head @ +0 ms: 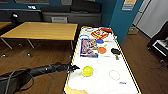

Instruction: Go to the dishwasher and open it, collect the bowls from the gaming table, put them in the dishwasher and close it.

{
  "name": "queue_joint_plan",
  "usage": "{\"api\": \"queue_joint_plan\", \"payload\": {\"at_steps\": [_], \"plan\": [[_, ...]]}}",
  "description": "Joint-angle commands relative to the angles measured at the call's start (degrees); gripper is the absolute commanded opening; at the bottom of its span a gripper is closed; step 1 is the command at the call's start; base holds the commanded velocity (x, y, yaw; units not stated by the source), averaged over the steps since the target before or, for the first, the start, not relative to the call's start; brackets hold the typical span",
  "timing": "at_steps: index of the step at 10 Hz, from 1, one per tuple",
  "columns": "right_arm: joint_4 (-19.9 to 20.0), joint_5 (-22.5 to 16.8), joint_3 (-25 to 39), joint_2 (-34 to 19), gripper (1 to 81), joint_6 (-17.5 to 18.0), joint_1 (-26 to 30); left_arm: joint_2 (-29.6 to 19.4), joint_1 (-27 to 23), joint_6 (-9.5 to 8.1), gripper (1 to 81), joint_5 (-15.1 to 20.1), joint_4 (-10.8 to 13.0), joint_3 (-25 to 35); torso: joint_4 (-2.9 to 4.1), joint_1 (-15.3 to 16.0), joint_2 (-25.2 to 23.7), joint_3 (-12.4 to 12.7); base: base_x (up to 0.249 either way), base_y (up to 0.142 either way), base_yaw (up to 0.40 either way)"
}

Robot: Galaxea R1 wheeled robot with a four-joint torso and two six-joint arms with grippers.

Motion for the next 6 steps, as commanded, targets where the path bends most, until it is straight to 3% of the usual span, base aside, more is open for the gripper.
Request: {"api": "queue_joint_plan", "payload": {"at_steps": [1,3,6], "plan": [[-1.3,-4.5,-0.2,-2.1,1.0,0.0,1.7,3.1,-8.6,-0.42,81.1,2.0,0.5,-4.1,0.00,0.0,0.0,0.0,0.000,0.000,0.000],[-1.2,-5.6,-0.9,-1.2,1.0,0.0,2.3,9.3,-8.6,-1.21,81.1,2.1,0.5,-11.5,0.00,0.0,0.0,0.0,0.000,0.000,0.000],[-1.0,-5.6,-1.4,-0.8,1.0,0.0,2.3,14.9,-8.6,-1.21,81.1,2.3,0.8,-17.0,0.00,0.0,0.0,0.0,0.000,0.000,0.000]]}}
